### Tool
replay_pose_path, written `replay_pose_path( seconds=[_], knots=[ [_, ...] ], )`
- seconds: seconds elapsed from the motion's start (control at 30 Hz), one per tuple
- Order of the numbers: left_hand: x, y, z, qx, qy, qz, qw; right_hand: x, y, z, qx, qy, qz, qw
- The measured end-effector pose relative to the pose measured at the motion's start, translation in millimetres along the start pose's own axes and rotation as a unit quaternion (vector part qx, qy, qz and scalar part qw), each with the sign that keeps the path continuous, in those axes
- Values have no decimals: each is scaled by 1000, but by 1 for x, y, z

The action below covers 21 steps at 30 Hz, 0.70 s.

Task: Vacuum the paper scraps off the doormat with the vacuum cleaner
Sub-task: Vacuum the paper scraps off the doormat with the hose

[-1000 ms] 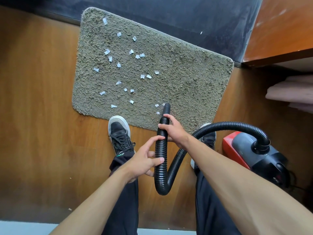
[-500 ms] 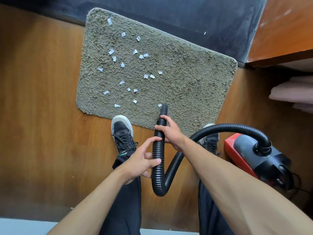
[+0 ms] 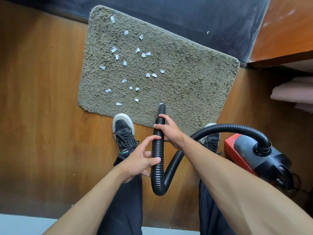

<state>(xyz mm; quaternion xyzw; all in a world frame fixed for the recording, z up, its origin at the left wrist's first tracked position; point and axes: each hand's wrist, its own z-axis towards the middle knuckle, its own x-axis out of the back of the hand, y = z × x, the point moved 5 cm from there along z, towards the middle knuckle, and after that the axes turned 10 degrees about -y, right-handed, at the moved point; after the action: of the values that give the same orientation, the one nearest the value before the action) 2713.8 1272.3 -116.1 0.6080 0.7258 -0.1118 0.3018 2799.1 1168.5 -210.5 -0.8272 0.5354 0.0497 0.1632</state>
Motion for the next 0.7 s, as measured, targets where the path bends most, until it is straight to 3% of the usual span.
replay_pose_path(
  seconds=[0.37, 0.7],
  knots=[
    [-12, -12, 1, 19, -16, 10, 1000, 8, 20, -9, -31, 8, 10, 999],
    [6, -4, -4, -2, 1, 6, 1000, -8, 0, 1, 16, 1, -5, 1000]
  ],
)
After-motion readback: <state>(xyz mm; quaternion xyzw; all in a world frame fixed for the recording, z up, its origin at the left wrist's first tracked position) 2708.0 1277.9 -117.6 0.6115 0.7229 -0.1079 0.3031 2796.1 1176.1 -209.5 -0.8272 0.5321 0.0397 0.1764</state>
